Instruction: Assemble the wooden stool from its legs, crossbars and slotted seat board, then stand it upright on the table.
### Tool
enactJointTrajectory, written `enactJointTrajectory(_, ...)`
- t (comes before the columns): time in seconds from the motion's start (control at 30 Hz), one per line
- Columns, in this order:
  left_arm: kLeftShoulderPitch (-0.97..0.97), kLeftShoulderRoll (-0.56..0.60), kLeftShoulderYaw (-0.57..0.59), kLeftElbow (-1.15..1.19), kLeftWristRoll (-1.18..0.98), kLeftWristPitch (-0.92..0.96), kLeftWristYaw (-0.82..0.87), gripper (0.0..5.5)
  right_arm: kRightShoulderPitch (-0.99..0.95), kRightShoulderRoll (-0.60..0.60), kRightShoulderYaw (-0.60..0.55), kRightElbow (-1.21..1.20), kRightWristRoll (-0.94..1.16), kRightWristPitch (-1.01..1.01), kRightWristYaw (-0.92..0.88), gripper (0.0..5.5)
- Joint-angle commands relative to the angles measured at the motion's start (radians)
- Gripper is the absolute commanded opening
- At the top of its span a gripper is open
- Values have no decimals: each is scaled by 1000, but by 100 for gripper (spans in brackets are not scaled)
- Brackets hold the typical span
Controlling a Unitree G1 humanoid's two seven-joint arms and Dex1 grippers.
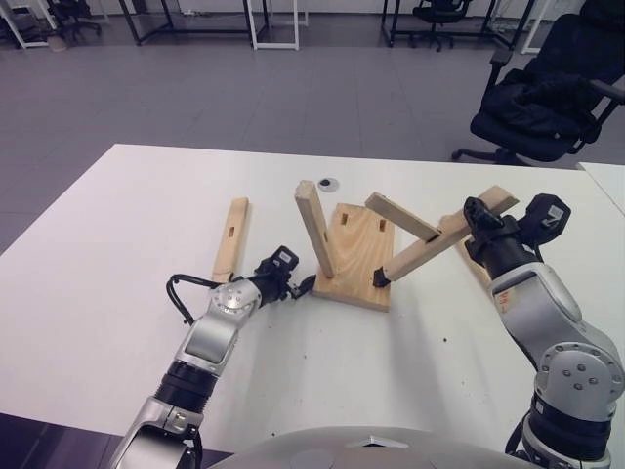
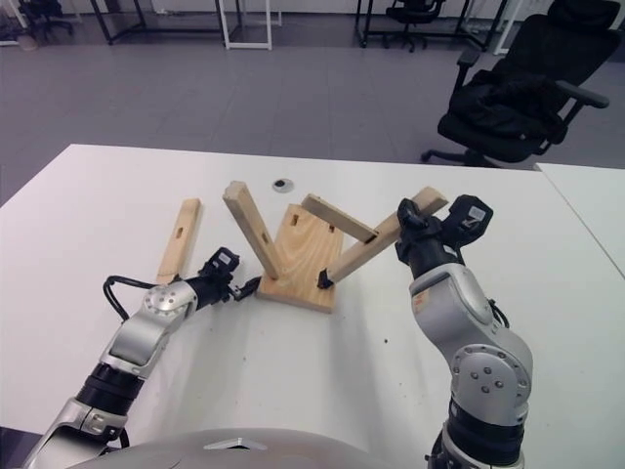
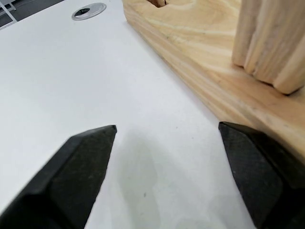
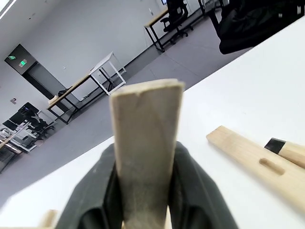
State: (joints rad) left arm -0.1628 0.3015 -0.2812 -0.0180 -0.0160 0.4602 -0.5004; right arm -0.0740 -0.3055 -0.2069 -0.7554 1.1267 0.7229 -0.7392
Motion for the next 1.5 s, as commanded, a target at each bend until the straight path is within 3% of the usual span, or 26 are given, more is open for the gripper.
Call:
enactJointTrajectory(0.03,-24,-32,-28,-86,-50,75,-47,397,7,-52,79,3,-159,40,46,101)
enactJointTrajectory(0.23,-12,-30,-53,-151,-51,124,-53,397,37,-61,114,59,-333,7,176,101)
enactJointTrajectory(0.5,-10,50,76,-235,-99,184,-60,397,195,-23,166,93,-521,-127,364,101)
enactJointTrajectory(0.6,-128,54,184,-233,-155,191,-51,397,216,-21,182,130,-571,-171,441,101)
enactJointTrajectory(0.73,-311,-50,272,-333,-307,262,-10,397,223,-48,201,212,-638,-214,550,103)
enactJointTrajectory(0.9,-389,-109,261,-442,-407,347,36,397,209,-43,172,294,-657,-262,634,107)
enactJointTrajectory(1.13,-374,-47,211,-355,-362,316,40,397,204,-38,162,343,-664,-286,702,107)
enactJointTrajectory(1.27,-334,31,84,-247,-235,211,6,397,221,-57,162,358,-677,-297,742,107)
enactJointTrajectory(1.5,-271,54,1,-228,-184,132,0,397,243,-65,167,378,-676,-294,799,111)
